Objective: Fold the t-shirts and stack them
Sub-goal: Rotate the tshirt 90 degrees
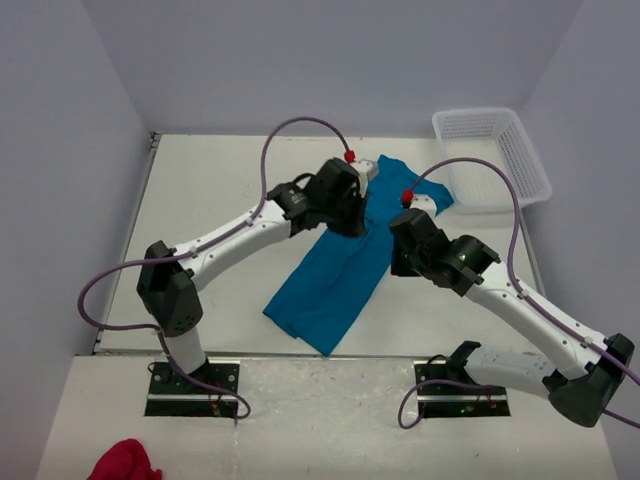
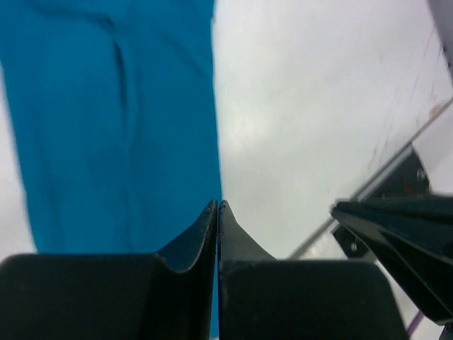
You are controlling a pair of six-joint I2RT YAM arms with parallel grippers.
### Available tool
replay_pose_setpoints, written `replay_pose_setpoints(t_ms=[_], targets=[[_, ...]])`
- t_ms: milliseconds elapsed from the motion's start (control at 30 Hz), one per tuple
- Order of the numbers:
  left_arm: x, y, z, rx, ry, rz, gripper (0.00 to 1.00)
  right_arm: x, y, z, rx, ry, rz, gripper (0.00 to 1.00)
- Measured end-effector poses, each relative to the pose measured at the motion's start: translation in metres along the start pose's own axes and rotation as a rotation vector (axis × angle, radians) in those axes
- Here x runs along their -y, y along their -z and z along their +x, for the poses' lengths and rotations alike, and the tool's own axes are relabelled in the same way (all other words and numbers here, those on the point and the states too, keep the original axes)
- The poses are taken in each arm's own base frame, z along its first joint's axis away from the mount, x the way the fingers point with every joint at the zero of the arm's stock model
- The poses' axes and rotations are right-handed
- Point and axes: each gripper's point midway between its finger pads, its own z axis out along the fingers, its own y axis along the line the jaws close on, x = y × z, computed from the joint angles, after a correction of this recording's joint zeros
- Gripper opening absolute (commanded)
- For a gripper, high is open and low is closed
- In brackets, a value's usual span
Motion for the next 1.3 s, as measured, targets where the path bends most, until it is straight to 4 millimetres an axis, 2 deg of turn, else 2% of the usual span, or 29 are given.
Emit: replay_pose_setpoints(t_ms=[67, 133, 200, 267, 367, 500, 600, 700, 800, 867, 967, 1133, 1300], targets=[[-0.021, 0.009, -0.040, 0.062, 0.007, 0.005, 0.00, 0.006, -0.001, 0.003, -0.009, -0.009, 0.032, 0.00], [-0.047, 0.006, -0.081, 0.112, 0.007, 0.004, 0.00, 0.008, -0.001, 0.006, -0.019, -0.015, 0.044, 0.00], [-0.071, -0.008, -0.110, 0.141, -0.004, 0.013, 0.00, 0.007, -0.002, 0.008, -0.026, -0.021, 0.040, 0.00], [-0.094, -0.033, -0.122, 0.134, -0.024, 0.043, 0.00, 0.003, -0.004, 0.012, -0.040, -0.022, 0.015, 0.00], [-0.111, -0.074, -0.107, 0.061, -0.035, 0.126, 0.00, -0.005, -0.011, 0.027, -0.088, -0.018, -0.035, 0.00], [-0.108, -0.110, -0.082, -0.014, -0.052, 0.271, 0.00, -0.009, -0.018, 0.046, -0.149, -0.011, -0.071, 0.00], [-0.095, -0.119, -0.082, -0.002, -0.066, 0.401, 0.00, -0.010, -0.022, 0.054, -0.183, -0.003, -0.076, 0.00], [-0.084, -0.121, -0.094, 0.051, -0.084, 0.518, 0.00, -0.014, -0.025, 0.057, -0.202, 0.001, -0.087, 0.00], [-0.084, -0.126, -0.107, 0.093, -0.083, 0.594, 0.00, -0.015, -0.026, 0.058, -0.207, 0.002, -0.092, 0.00], [-0.090, -0.138, -0.115, 0.116, -0.079, 0.624, 0.00, -0.016, -0.026, 0.059, -0.213, 0.003, -0.097, 0.00], [-0.102, -0.162, -0.116, 0.119, -0.050, 0.648, 0.00, -0.019, -0.026, 0.062, -0.226, 0.005, -0.111, 0.00], [-0.125, -0.198, -0.102, 0.090, 0.039, 0.666, 0.00, -0.029, -0.026, 0.067, -0.243, 0.025, -0.140, 0.00], [-0.141, -0.217, -0.086, 0.059, 0.097, 0.645, 0.00, -0.037, -0.029, 0.076, -0.270, 0.052, -0.151, 0.00]])
